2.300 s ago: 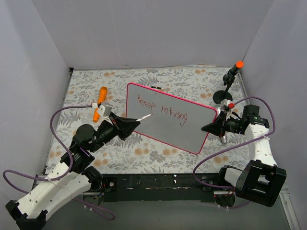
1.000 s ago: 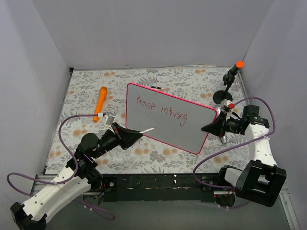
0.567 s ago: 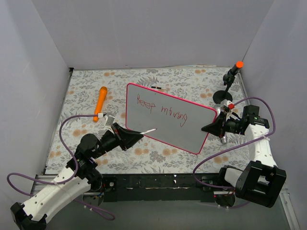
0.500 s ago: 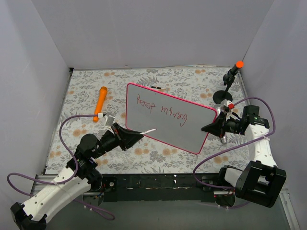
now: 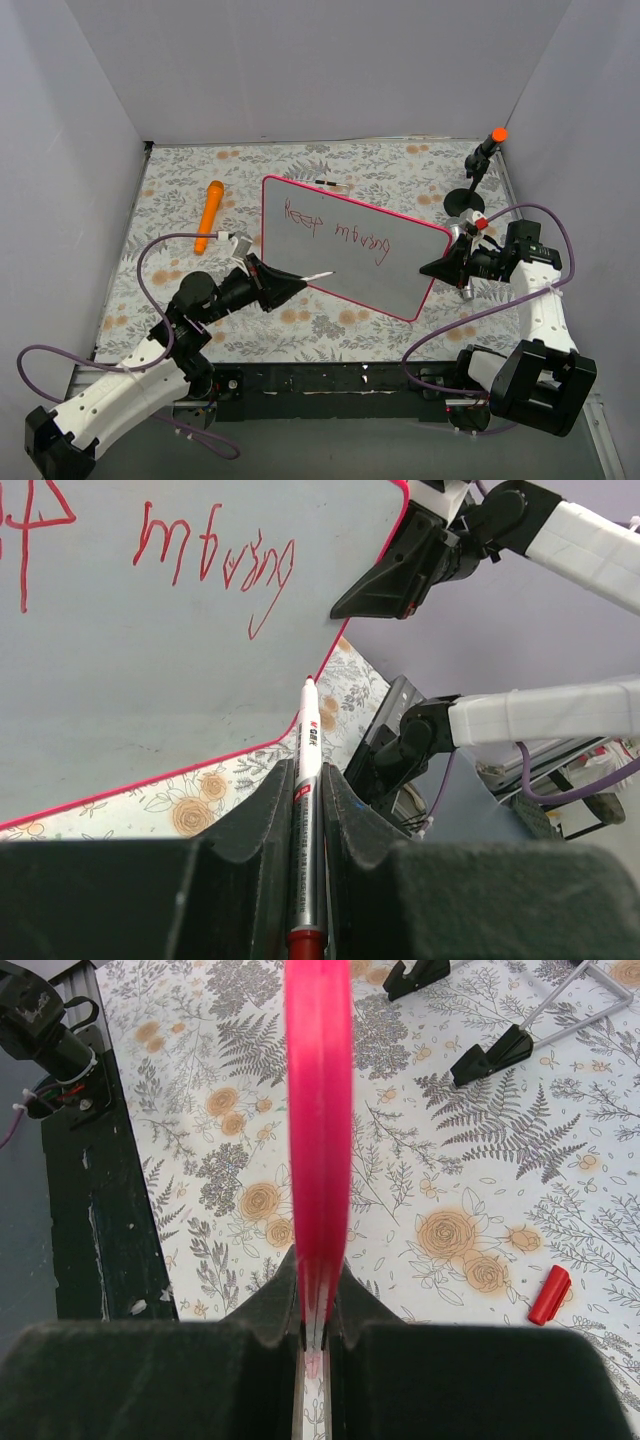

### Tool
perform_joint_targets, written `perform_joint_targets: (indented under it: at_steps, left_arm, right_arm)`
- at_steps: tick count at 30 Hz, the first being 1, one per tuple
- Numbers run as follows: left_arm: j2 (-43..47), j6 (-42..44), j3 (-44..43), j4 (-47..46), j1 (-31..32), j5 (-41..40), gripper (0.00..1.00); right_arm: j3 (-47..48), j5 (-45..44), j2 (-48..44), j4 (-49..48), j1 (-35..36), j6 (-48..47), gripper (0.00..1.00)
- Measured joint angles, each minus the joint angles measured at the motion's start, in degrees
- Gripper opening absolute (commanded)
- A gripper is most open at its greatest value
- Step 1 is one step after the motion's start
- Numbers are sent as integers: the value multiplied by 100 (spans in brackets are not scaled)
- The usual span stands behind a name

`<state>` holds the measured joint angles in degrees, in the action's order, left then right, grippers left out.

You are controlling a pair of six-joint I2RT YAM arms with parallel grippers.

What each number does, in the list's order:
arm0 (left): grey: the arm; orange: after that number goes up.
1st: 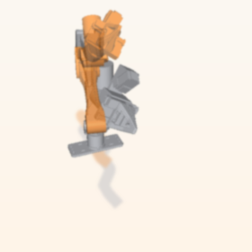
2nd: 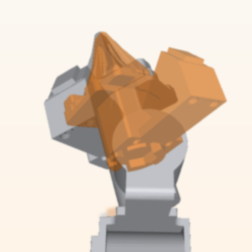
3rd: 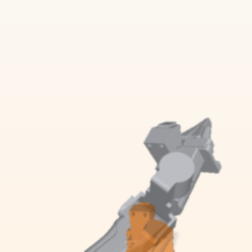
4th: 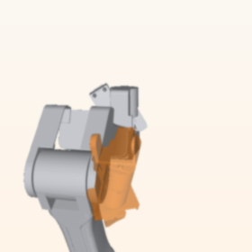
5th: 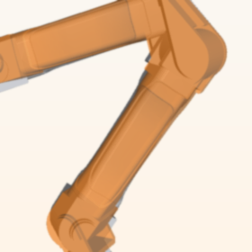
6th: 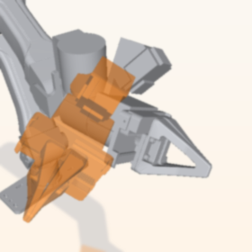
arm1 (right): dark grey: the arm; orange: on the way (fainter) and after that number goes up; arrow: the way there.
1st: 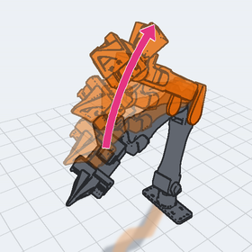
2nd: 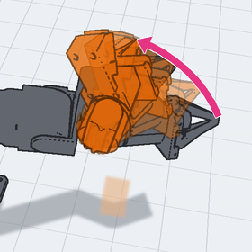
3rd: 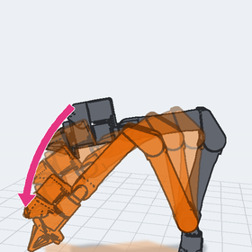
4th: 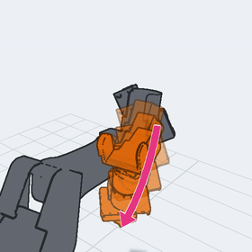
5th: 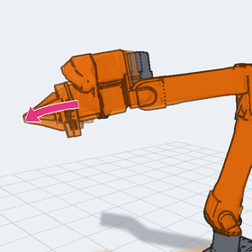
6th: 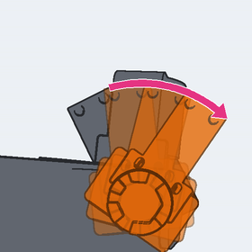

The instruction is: Write a sentence on the whiteboard

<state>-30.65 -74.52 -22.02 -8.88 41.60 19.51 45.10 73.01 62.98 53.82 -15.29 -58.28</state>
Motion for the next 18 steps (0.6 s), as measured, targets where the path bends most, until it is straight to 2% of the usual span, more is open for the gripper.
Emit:
perform_joint_targets:
  at_steps: [9,18]
  left_arm:
    - [-291,63,2,-236,275,-57,0]
    - [-37,426,94,-149,293,-1027,0]
  right_arm:
    - [0,-20,-70,-2,0,-42,1]
    - [11,2,-70,203,-129,-238,1]
